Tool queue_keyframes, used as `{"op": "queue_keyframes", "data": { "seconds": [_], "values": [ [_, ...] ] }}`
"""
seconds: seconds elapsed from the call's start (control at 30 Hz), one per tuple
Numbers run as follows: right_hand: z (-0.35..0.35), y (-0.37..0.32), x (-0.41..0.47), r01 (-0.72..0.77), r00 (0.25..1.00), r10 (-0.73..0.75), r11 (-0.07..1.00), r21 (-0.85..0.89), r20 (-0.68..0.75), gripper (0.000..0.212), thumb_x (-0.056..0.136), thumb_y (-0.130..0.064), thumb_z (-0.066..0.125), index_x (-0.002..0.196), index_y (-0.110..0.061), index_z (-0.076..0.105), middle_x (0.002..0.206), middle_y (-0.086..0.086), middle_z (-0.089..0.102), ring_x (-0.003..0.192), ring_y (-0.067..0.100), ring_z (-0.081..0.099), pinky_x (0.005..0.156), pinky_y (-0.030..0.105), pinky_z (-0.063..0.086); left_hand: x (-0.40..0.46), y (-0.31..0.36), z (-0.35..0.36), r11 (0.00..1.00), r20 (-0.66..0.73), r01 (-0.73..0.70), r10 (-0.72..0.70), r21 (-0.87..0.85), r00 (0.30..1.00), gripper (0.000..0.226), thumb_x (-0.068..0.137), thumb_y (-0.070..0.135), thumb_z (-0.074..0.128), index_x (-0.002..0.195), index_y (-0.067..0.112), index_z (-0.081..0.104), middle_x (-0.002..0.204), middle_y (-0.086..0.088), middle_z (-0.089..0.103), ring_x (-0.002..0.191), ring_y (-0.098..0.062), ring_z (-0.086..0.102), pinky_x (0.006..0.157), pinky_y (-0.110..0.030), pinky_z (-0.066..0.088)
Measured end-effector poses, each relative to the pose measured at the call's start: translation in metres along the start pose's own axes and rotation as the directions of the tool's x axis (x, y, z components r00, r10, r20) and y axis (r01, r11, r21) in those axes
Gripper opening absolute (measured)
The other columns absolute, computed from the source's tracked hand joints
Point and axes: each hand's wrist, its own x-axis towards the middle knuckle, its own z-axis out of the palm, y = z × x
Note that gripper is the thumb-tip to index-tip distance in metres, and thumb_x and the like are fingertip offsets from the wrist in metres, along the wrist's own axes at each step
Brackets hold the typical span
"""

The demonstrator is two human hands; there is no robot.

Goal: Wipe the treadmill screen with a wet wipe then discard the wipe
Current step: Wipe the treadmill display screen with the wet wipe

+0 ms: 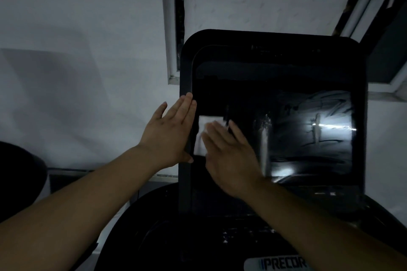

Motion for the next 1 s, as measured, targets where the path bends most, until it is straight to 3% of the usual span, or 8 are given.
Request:
{"op": "queue_keyframes", "data": {
  "seconds": [0.13, 0.37, 0.5, 0.73, 1.0],
  "values": [
    [0.021, -0.033, -0.052, 0.094, 0.996, -0.094, 0.995, 0.036, -0.007, 0.054, 0.091, -0.027, 0.053, 0.139, -0.004, 0.060, 0.153, 0.014, 0.051, 0.148, 0.028, 0.040, 0.121, 0.054, 0.031, 0.000, 0.000, 0.001, 1.000, -0.004, -0.006, 0.006, -0.001, 1.000, 0.140, 0.075, 0.078, 0.065, 0.154, 0.008, -0.027, 0.159, -0.011, -0.038, 0.155, -0.021, -0.020, 0.127, -0.045, -0.003],
    [0.023, -0.038, -0.060, 0.073, 0.997, -0.071, 0.996, 0.050, -0.026, 0.049, 0.092, -0.026, 0.053, 0.137, -0.007, 0.062, 0.152, 0.010, 0.053, 0.149, 0.024, 0.040, 0.121, 0.053, 0.033, -0.002, 0.002, 0.001, 1.000, 0.005, -0.006, 0.006, -0.008, 1.000, 0.141, 0.075, 0.079, 0.063, 0.153, 0.008, -0.029, 0.160, -0.012, -0.037, 0.154, -0.021, -0.021, 0.127, -0.046, -0.002],
    [0.016, -0.026, -0.082, -0.027, 0.998, 0.028, 0.999, 0.022, -0.063, 0.048, 0.089, -0.027, 0.058, 0.131, -0.005, 0.067, 0.148, 0.012, 0.057, 0.144, 0.024, 0.047, 0.119, 0.056, 0.035, -0.002, 0.003, 0.001, 1.000, 0.011, 0.005, -0.005, -0.023, 1.000, 0.141, 0.075, 0.077, 0.066, 0.154, 0.008, -0.028, 0.161, -0.011, -0.037, 0.154, -0.021, -0.021, 0.127, -0.045, -0.002],
    [0.021, -0.022, -0.105, -0.266, 0.963, 0.268, 0.963, 0.052, -0.036, 0.051, 0.091, -0.028, 0.053, 0.134, -0.005, 0.065, 0.149, 0.014, 0.055, 0.148, 0.026, 0.042, 0.119, 0.060, 0.032, -0.011, 0.016, 0.009, 0.999, -0.030, -0.024, 0.022, -0.042, 0.999, 0.135, 0.078, 0.071, 0.068, 0.156, 0.007, -0.022, 0.164, -0.015, -0.031, 0.155, -0.026, -0.020, 0.127, -0.047, 0.002],
    [0.019, -0.025, -0.073, -0.038, 0.998, 0.043, 0.995, 0.092, -0.050, 0.048, 0.093, -0.026, 0.055, 0.134, -0.005, 0.064, 0.151, 0.010, 0.054, 0.147, 0.024, 0.042, 0.119, 0.056, 0.034, -0.017, 0.030, 0.020, 0.995, -0.042, -0.059, 0.056, -0.083, 0.998, 0.139, 0.071, 0.074, 0.070, 0.159, 0.008, -0.015, 0.166, -0.017, -0.024, 0.152, -0.031, -0.026, 0.127, -0.049, -0.001]
  ]
}}
